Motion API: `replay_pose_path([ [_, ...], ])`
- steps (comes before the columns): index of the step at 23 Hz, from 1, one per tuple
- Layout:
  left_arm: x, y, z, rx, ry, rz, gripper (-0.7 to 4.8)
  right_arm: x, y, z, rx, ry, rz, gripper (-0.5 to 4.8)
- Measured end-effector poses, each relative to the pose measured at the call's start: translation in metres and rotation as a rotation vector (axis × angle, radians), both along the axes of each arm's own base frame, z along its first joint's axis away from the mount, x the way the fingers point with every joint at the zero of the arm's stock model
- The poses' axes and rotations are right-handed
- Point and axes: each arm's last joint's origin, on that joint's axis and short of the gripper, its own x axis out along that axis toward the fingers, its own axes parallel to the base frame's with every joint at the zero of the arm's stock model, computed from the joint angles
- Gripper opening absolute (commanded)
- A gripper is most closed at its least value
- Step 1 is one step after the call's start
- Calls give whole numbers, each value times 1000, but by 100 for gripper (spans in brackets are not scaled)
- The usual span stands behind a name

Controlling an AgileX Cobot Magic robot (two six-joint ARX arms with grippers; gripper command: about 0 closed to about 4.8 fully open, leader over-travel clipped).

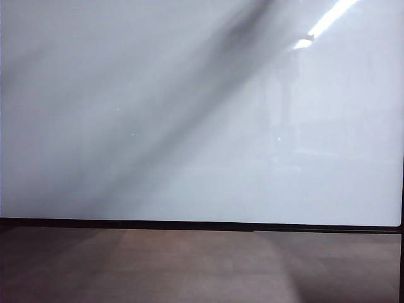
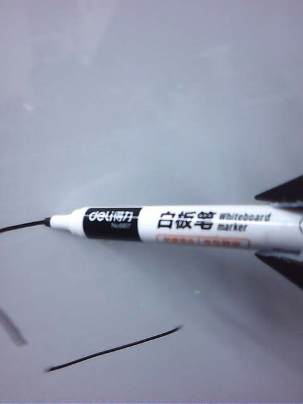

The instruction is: Reach to the right to find the marker pen, pick it up, and write the number 17 on the whiteboard.

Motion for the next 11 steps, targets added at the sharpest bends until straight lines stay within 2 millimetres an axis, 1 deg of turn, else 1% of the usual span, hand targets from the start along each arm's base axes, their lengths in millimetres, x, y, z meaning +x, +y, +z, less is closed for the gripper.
replay_pose_path([
  [6, 0, 0, 0, 0, 0, 0, -5, 1, 0, -23, -7, 67, 4, -7],
  [11, 0, 0, 0, 0, 0, 0, -5, 1, 0, -35, -1, 102, 9, -7],
])
